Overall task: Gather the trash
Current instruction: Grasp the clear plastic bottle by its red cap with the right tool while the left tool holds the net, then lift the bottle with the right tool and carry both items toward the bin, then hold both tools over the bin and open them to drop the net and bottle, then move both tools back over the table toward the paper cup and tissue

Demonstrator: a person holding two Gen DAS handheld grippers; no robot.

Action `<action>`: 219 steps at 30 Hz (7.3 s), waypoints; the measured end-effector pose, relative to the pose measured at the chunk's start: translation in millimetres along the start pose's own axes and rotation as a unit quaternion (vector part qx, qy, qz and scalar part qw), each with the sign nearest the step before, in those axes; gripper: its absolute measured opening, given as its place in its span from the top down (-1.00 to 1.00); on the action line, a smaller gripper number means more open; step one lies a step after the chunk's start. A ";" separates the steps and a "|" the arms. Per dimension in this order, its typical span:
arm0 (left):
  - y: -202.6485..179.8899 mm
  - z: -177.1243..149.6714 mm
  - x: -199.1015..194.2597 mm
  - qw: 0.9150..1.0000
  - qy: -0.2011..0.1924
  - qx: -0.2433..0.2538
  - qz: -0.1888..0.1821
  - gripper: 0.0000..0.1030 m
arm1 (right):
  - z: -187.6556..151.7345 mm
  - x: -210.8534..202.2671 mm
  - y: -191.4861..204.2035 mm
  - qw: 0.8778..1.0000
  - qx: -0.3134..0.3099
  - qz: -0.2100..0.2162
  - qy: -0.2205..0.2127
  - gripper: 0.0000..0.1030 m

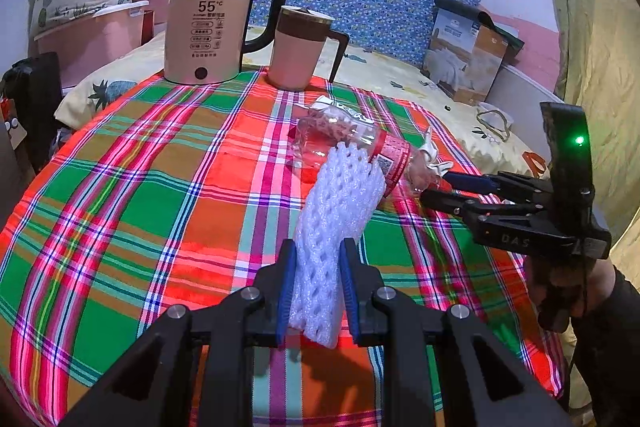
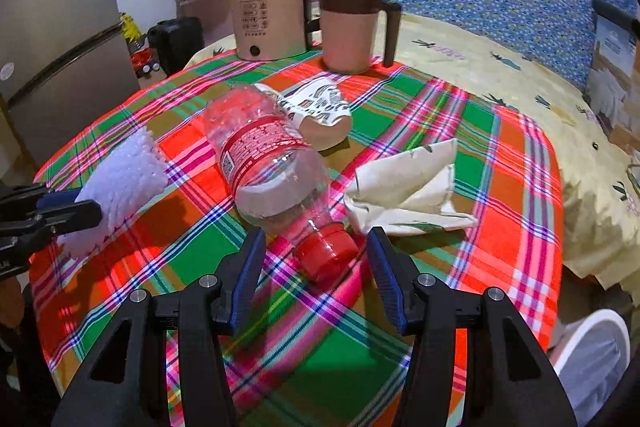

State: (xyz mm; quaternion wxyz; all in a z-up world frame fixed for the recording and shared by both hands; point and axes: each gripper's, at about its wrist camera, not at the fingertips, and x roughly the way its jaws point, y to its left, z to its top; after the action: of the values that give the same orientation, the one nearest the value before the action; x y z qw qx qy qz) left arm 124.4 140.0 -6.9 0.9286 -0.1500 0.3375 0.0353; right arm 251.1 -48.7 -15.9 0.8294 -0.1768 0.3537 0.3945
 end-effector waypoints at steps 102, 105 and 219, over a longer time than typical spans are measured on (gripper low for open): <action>-184.3 -13.0 5.2 0.984 0.042 0.124 -0.123 0.54 | -139.9 -170.5 -73.0 0.948 0.288 -0.095 -0.101 -0.26; -199.6 -11.6 10.2 0.981 0.045 0.133 -0.134 0.54 | -146.9 -178.7 -80.5 0.943 0.297 -0.109 -0.105 -0.26; -111.4 20.7 1.9 0.996 -0.008 0.076 -0.052 0.14 | -85.7 -127.0 -32.3 0.965 0.242 -0.065 -0.076 0.02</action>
State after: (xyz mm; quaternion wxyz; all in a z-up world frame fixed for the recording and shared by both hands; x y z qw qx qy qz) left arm 157.3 40.1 35.3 0.9407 -0.0958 0.3232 -0.0373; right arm 182.3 -185.2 17.9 0.8959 0.0367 0.3623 0.2544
